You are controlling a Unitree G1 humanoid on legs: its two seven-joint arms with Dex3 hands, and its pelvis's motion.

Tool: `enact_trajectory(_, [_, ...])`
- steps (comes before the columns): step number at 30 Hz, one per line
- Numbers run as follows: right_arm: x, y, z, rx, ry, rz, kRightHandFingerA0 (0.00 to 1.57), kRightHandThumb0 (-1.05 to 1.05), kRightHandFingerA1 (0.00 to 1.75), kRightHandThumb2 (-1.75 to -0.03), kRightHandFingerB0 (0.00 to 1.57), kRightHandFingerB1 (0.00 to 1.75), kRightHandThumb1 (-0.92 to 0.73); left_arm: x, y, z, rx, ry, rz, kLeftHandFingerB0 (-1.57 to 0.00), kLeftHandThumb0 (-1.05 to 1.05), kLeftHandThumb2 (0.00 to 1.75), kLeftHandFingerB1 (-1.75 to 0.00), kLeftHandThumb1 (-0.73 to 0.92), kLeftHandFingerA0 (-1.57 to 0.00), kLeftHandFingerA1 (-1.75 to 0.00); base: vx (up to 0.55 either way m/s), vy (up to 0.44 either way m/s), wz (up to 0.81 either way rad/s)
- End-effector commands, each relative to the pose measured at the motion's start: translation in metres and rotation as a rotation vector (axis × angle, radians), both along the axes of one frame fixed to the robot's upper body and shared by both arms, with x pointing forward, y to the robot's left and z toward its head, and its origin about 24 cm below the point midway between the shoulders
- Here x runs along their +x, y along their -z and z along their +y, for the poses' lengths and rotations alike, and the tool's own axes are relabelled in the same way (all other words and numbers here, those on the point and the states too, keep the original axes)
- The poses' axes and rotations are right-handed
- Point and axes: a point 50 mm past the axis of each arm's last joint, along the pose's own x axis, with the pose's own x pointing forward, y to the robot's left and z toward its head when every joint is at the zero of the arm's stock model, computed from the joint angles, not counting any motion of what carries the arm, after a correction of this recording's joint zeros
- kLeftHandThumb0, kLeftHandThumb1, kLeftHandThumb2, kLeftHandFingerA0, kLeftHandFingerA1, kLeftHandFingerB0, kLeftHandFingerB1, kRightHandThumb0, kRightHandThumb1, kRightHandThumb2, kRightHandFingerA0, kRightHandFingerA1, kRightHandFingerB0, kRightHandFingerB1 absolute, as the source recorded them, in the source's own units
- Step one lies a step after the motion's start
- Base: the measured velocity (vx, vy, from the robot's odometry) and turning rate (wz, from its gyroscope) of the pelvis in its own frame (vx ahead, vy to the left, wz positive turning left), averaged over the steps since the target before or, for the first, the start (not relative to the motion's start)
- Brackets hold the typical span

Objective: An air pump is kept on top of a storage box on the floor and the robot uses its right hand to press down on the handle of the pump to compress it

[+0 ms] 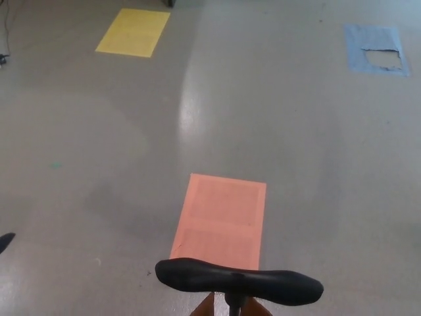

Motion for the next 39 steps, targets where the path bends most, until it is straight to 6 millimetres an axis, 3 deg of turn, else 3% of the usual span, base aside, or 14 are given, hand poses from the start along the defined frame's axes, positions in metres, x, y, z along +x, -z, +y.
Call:
enact_trajectory(1, [-0.156, -0.279, 0.087, -0.906, -0.380, -0.659, 0.00, -0.35, 0.49, -1.07, 0.00, 0.46, -0.51, 0.000, -0.024, 0.019, 0.003, 0.031, -0.047, -0.19, -0.62, 0.65, -0.27, 0.81, -0.23, -0.30, 0.00, 0.000, 0.00])
enact_trajectory(4, [-0.162, -0.285, 0.108, -1.011, -0.334, -0.670, 0.15, -0.78, 0.27, -0.68, 0.16, 0.26, -0.89, 0.000, -0.024, 0.020, 0.002, 0.031, -0.047, -0.19, -0.62, 0.65, -0.27, 0.81, -0.23, -0.30, 0.00, 0.000, 0.00])
enact_trajectory(6, [-0.163, -0.288, 0.119, -1.052, -0.368, -0.675, 0.12, -0.76, 0.28, -0.69, 0.14, 0.24, -0.91, 0.000, -0.025, 0.020, -0.001, 0.028, -0.050, -0.19, -0.62, 0.64, -0.27, 0.81, -0.22, -0.30, 0.00, 0.000, 0.00])
enact_trajectory(7, [-0.164, -0.291, 0.130, -1.099, -0.401, -0.678, 0.05, -0.76, 0.37, -1.05, 0.08, 0.30, -0.76, 0.000, -0.025, 0.021, -0.001, 0.027, -0.049, -0.19, -0.61, 0.64, -0.27, 0.81, -0.24, -0.31, 0.00, 0.000, 0.00])
enact_trajectory(16, [-0.168, -0.272, 0.177, -1.134, -0.637, -0.522, 0.04, -0.86, 0.23, -1.09, 0.10, 0.19, -0.78, -0.004, -0.021, 0.022, -0.011, 0.025, -0.030, -0.18, -0.61, 0.65, -0.27, 0.81, -0.21, -0.30, 0.00, 0.000, 0.00])
enact_trajectory(20, [-0.170, -0.242, 0.196, -1.241, -0.773, -0.519, 0.07, -0.83, 0.28, -1.13, 0.07, 0.21, -0.81, -0.003, -0.021, 0.022, 0.036, 0.033, -0.013, -0.28, -0.59, 0.64, -0.30, 0.79, -0.28, -0.31, 0.00, 0.000, 0.00])
enact_trajectory(21, [-0.171, -0.234, 0.201, -1.268, -0.799, -0.506, 0.06, -0.84, 0.21, -1.15, 0.06, 0.19, -0.83, -0.003, -0.021, 0.022, 0.069, 0.036, -0.002, -0.32, -0.70, 0.97, -0.46, 0.69, -0.30, -0.46, 0.00, 0.000, 0.00])
enact_trajectory(22, [-0.172, -0.228, 0.205, -1.283, -0.826, -0.502, 0.06, -0.86, 0.16, -1.15, 0.06, 0.16, -0.85, 0.000, -0.024, 0.020, 0.037, 0.035, -0.029, -0.25, -0.57, 0.64, -0.30, 0.80, -0.30, -0.35, 0.00, 0.000, 0.00])
enact_trajectory(26, [-0.177, -0.199, 0.219, -1.307, -0.934, -0.487, 0.05, -0.90, 0.13, -1.13, 0.05, 0.14, -0.82, 0.003, -0.027, 0.019, -0.003, 0.021, -0.047, -0.19, -0.63, 0.64, -0.27, 0.79, -0.23, -0.31, 0.00, 0.000, 0.00])
enact_trajectory(27, [-0.176, -0.186, 0.222, -1.298, -0.986, -0.476, 0.07, -0.89, 0.16, -1.11, 0.07, 0.17, -0.80, 0.007, -0.031, 0.017, -0.008, 0.043, -0.077, -0.26, -0.66, 0.97, -0.44, 0.67, -0.33, -0.48, 0.00, 0.000, 0.00])
enact_trajectory(29, [-0.177, -0.183, 0.222, -1.296, -0.998, -0.472, 0.07, -0.89, 0.16, -1.11, 0.07, 0.17, -0.80, 0.010, -0.036, 0.016, -0.010, 0.053, -0.099, -0.26, -0.66, 0.97, -0.44, 0.67, -0.33, -0.48, 0.00, 0.000, 0.00])
enact_trajectory(30, [-0.177, -0.178, 0.222, -1.301, -1.006, -0.461, 0.06, -0.86, 0.19, -1.12, 0.06, 0.19, -0.79, 0.010, -0.037, 0.019, 0.083, 0.052, -0.078, -0.41, -0.59, 0.63, -0.33, 0.72, -0.47, -0.36, 0.00, 0.000, 0.00])
enact_trajectory(37, [-0.179, -0.170, 0.223, -1.323, -1.013, -0.434, 0.06, -0.86, 0.19, -1.13, 0.06, 0.19, -0.80, 0.013, -0.044, 0.021, 0.245, 0.047, -0.073, -0.44, -0.58, 0.62, -0.34, 0.70, -0.51, -0.37, 0.00, 0.000, 0.00])
enact_trajectory(39, [-0.166, -0.138, 0.226, -1.378, -1.062, -0.324, 0.06, -0.86, 0.23, -1.16, 0.07, 0.21, -0.83, 0.012, -0.047, 0.026, 0.093, -0.031, -0.117, -0.50, -0.44, 0.60, -0.37, 0.65, -0.56, -0.39, 0.00, 0.000, 0.00])
